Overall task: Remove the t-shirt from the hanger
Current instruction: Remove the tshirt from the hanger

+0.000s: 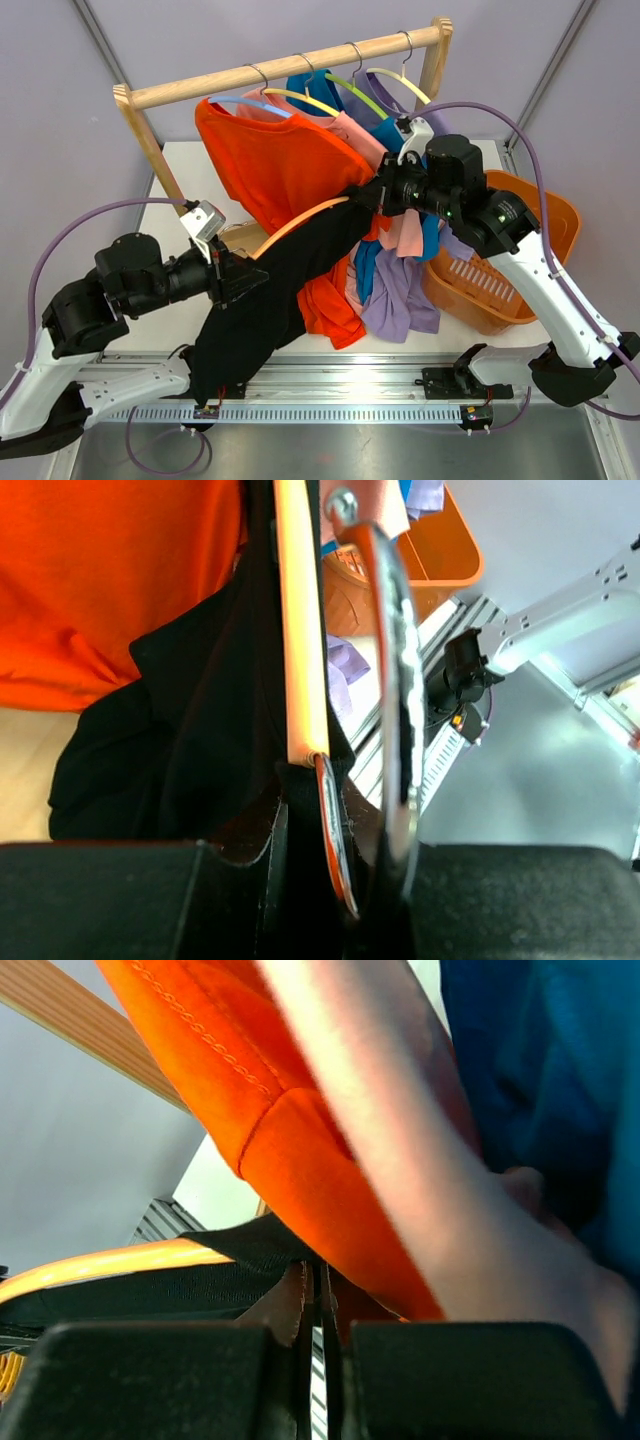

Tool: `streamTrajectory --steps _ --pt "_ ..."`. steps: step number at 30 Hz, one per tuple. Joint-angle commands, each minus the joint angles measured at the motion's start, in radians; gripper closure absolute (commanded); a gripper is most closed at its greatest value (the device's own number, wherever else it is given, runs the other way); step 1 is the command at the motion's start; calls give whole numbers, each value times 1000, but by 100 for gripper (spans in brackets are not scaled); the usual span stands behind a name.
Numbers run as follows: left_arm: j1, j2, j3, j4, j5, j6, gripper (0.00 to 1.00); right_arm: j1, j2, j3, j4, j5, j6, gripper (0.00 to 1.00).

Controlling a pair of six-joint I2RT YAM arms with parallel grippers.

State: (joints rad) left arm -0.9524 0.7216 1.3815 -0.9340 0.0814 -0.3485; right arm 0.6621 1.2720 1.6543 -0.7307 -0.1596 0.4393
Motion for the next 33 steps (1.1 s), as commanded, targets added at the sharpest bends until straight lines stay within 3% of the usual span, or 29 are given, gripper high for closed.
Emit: streamTrajectory --steps 1,6,15,25,33 --pt "-8 -59 114 -35 199 78 100 -142 0 -10 -4 289 -114 100" --pt "-8 -54 192 -109 127 112 100 -186 4 -25 -19 287 -146 100" --pt "-8 -123 217 -54 118 117 100 -266 1 -68 -10 262 -186 100" --pt "-8 -105 347 -120 69 140 100 -343 0 -80 2 226 -243 100" --pt "-8 -117 320 -45 106 132 100 -364 -10 -117 11 195 -258 100"
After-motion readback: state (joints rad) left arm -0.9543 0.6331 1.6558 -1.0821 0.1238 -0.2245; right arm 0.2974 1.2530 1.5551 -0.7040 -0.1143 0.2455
